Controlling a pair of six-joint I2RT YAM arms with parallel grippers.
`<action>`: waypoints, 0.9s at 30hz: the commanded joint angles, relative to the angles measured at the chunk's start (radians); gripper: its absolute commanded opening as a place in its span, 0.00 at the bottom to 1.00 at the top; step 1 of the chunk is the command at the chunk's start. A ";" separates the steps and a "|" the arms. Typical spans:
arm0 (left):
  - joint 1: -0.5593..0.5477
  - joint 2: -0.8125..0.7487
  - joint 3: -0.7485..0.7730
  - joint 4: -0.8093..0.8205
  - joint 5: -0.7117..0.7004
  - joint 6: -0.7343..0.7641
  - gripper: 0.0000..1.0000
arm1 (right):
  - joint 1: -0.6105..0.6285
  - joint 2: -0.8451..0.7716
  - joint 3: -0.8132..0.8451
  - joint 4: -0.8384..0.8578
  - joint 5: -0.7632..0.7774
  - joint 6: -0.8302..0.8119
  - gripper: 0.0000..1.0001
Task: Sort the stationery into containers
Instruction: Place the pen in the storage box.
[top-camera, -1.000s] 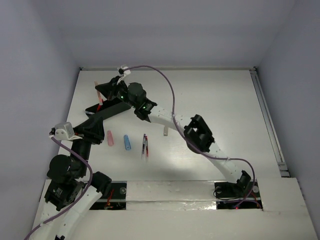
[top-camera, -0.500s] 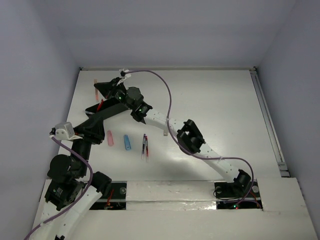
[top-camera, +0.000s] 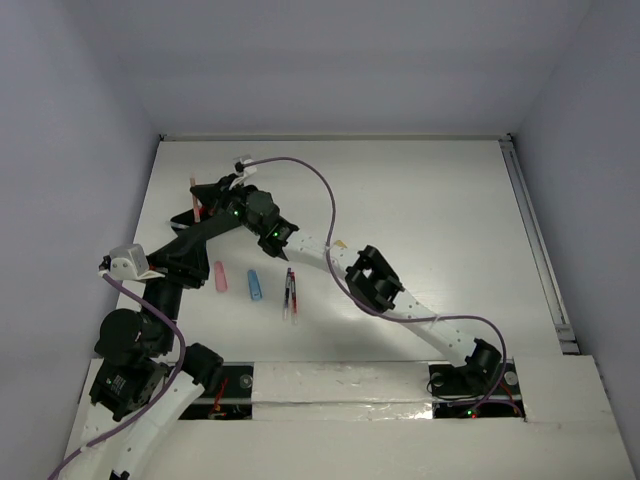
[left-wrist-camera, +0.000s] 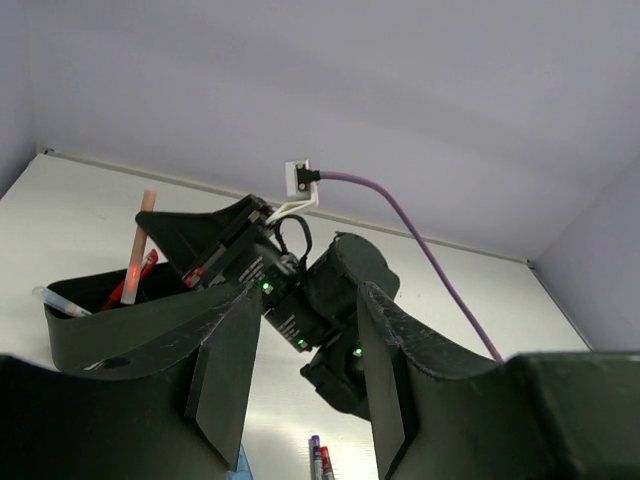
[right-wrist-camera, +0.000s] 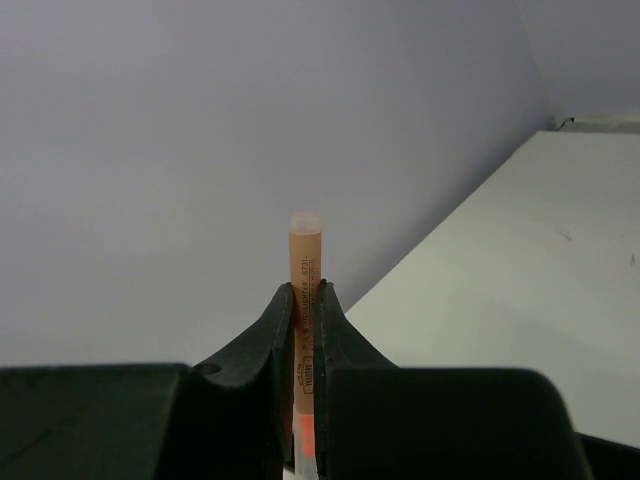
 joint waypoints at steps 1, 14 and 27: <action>-0.006 -0.016 -0.008 0.041 -0.006 -0.004 0.40 | 0.020 0.008 0.049 0.057 0.017 -0.040 0.00; -0.006 -0.017 -0.008 0.041 -0.002 -0.003 0.40 | 0.029 0.037 0.060 0.057 0.074 -0.077 0.00; -0.006 -0.010 -0.009 0.043 -0.005 -0.003 0.40 | 0.029 0.065 0.079 0.060 0.172 -0.077 0.00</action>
